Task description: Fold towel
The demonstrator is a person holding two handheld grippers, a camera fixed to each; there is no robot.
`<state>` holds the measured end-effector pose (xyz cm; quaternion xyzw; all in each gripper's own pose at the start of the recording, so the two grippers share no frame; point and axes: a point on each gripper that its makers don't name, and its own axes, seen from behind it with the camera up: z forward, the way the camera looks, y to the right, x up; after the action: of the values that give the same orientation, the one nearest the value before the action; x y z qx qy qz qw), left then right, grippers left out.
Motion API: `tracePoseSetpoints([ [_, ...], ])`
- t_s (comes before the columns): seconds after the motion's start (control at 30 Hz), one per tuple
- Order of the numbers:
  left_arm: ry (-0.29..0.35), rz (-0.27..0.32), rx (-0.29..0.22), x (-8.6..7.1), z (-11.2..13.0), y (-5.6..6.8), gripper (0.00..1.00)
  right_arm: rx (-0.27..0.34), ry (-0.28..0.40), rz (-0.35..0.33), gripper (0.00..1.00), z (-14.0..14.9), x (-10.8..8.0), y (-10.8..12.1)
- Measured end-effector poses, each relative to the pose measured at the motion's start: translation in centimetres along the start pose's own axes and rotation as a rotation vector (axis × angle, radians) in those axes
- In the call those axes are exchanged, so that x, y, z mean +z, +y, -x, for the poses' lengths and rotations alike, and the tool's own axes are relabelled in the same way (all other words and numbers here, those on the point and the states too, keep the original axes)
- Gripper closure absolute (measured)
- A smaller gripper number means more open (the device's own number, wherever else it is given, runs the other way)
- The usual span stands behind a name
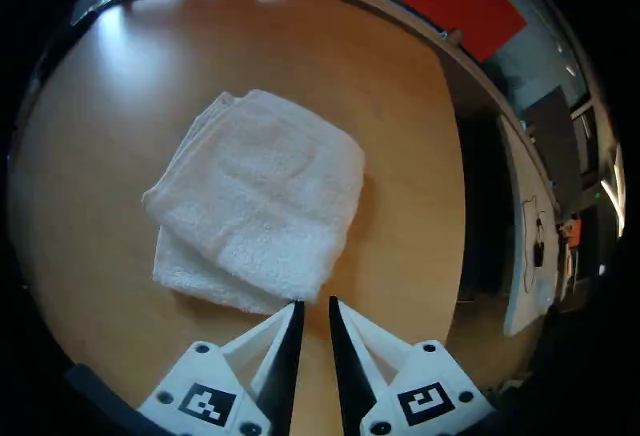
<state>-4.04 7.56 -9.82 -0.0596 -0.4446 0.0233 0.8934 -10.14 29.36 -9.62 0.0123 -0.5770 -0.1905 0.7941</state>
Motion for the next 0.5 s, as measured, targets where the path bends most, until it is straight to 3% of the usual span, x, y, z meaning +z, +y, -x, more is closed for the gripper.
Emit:
tracePoseSetpoints([
  [0.17,0.001,0.002,0.003,0.1,-0.1,0.1,0.06,0.007,0.010,-0.009,0.60,-0.1,-0.2,-0.3],
  [0.27,0.001,0.003,0.004,0.1,-0.1,0.2,0.06,0.009,0.012,-0.019,0.42,-0.1,-0.3,-0.5],
  [0.37,0.002,0.004,0.005,0.1,-0.2,0.2,0.06,0.006,0.013,-0.030,0.34,0.0,-0.3,-0.8],
  [0.5,0.003,0.005,0.005,0.1,-0.2,0.2,0.06,0.000,0.024,-0.039,0.13,-0.1,-0.6,-1.2],
])
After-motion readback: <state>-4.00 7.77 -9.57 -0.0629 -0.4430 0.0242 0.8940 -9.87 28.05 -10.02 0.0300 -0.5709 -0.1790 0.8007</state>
